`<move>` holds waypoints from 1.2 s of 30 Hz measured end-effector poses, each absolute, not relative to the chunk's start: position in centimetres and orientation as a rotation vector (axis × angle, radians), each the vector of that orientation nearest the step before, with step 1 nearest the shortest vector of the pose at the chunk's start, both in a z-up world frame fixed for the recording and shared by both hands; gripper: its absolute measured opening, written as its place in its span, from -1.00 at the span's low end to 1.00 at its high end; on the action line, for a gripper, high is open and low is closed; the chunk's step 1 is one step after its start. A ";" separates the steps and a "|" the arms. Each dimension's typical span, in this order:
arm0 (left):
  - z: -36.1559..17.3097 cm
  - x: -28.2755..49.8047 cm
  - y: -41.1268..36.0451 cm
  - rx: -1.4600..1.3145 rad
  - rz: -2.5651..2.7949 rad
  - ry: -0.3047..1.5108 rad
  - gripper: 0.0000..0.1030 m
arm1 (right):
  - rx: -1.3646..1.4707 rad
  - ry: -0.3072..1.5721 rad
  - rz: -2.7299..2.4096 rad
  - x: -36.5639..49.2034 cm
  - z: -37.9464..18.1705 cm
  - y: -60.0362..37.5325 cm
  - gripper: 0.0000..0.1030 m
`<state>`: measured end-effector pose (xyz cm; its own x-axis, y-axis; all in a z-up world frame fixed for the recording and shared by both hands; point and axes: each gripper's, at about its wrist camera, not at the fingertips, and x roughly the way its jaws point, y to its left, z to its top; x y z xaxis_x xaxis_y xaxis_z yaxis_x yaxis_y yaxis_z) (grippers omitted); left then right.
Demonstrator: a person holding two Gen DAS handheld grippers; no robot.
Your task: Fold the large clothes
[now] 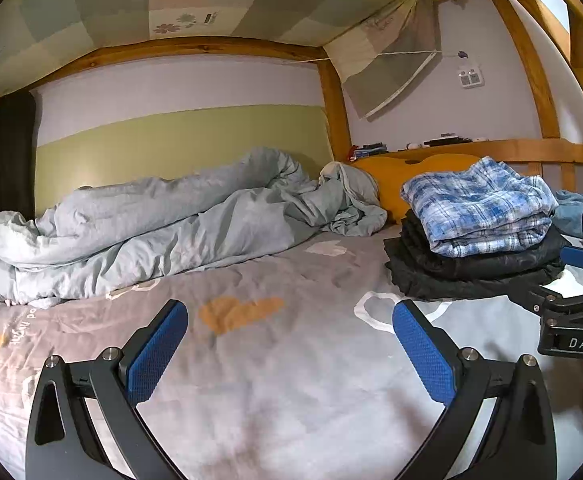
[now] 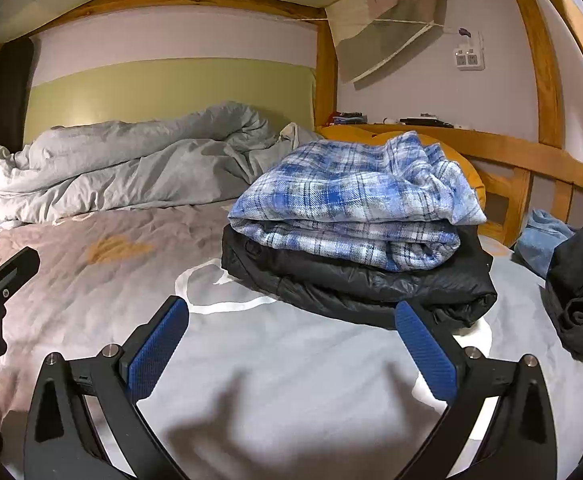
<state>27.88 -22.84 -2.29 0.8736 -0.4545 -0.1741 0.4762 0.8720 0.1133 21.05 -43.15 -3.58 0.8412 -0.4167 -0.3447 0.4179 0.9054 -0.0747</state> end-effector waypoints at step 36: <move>-2.5 29.2 -22.2 0.117 -0.466 0.210 1.00 | -0.020 0.369 -0.443 21.3 -4.0 -43.0 0.99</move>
